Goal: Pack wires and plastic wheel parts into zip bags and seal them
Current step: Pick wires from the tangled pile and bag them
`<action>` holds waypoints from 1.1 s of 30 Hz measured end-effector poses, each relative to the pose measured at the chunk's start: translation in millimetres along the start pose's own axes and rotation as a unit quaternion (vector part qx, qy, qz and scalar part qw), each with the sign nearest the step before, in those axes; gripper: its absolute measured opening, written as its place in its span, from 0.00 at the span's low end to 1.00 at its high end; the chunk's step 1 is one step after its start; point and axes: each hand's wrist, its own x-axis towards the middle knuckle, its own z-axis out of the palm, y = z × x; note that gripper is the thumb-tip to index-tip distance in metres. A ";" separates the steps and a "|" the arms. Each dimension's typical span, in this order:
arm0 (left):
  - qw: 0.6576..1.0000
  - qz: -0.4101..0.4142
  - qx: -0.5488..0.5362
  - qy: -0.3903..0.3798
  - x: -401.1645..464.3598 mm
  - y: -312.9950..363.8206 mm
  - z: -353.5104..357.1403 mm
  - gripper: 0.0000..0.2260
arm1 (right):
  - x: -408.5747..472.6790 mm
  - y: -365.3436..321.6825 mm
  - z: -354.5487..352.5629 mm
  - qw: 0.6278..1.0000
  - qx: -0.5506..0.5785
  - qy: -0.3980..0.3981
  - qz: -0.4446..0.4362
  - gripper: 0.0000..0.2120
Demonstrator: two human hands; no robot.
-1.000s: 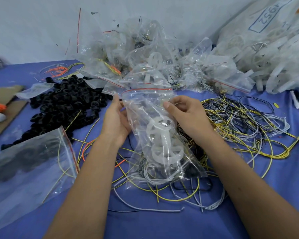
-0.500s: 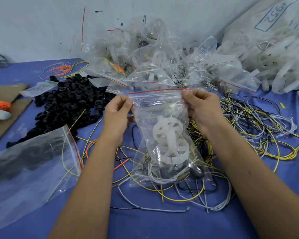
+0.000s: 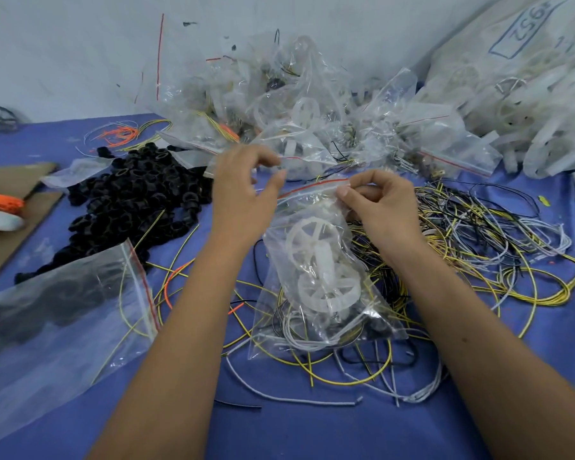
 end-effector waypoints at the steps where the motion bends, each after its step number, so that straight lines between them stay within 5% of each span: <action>1: 0.999 0.016 -0.005 -0.047 4.6 6.1 5.9 0.05 | -0.7 0.5 1.3 1.000 0.004 -0.008 0.000 0.06; 6: 0.972 0.009 -0.006 -0.236 16.2 21.0 32.0 0.04 | -3.0 2.1 3.8 0.999 0.009 -0.033 -0.007 0.06; 33: 0.962 -0.046 -0.082 -0.256 12.1 22.2 30.3 0.02 | -4.1 -2.4 1.7 0.987 -0.134 -0.024 -0.085 0.05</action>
